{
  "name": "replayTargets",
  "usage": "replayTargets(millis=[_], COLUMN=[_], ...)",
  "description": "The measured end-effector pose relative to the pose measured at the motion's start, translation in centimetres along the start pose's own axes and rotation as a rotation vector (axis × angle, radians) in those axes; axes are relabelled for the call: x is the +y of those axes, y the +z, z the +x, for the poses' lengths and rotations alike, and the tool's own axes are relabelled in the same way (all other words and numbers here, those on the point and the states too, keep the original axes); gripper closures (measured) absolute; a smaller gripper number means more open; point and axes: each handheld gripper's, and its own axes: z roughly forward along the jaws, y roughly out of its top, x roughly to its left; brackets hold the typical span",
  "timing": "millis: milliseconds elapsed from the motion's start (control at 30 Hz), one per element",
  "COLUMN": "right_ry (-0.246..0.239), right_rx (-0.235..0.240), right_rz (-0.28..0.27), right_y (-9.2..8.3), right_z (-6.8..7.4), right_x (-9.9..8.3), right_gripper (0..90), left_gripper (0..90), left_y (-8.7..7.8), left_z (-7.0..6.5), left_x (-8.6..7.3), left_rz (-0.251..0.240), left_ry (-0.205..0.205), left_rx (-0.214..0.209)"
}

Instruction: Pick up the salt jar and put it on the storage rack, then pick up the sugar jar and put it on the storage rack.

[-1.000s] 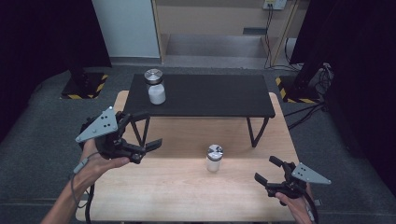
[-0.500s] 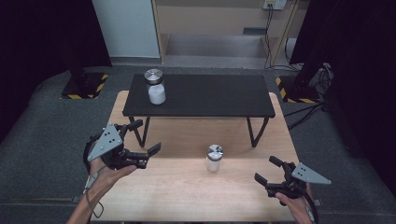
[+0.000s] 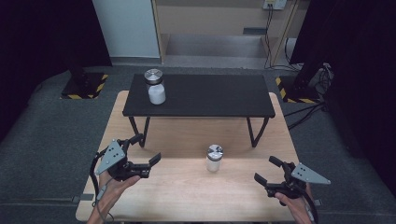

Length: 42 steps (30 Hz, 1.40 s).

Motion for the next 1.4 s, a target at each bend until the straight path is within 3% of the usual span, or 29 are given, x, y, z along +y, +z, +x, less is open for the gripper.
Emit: replayTargets(millis=[100,167,233,333,433,667,967,1400], right_ry=[-0.002,-0.003,-0.003,-0.004,-0.005,-0.008,-0.024,-0.064], right_rx=[0.002,0.003,0.004,0.003,0.003,0.004,0.013,0.039], right_rz=[0.000,0.000,0.000,-0.001,0.000,0.003,-0.004,-0.011], right_y=[0.0,0.0,0.0,0.0,0.1,0.1,0.0,-0.3], right_z=[0.0,0.0,0.0,0.0,0.0,0.1,0.1,0.5], right_x=[0.0,0.0,0.0,0.0,0.0,0.1,0.2,2.1], right_gripper=[5.9,5.9,5.9,5.9,5.9,5.9,5.8,5.3], left_gripper=[6.1,6.2,5.8,5.6,5.4,5.7,5.9,5.4], left_y=[0.0,-0.1,-0.2,-0.3,-0.4,-0.6,-0.9,-1.0], left_z=[-0.3,-0.1,0.0,0.6,0.7,0.6,0.5,1.0], left_x=[-0.2,-0.8,-1.2,-2.0,-2.3,-2.5,-2.7,-3.2], left_rz=[0.032,0.016,0.011,-0.023,-0.031,0.006,-0.008,-0.008], left_ry=[0.044,0.014,0.011,-0.036,-0.028,0.000,0.024,0.018], left_rx=[0.014,0.001,0.001,-0.033,-0.050,-0.054,-0.059,-0.076])
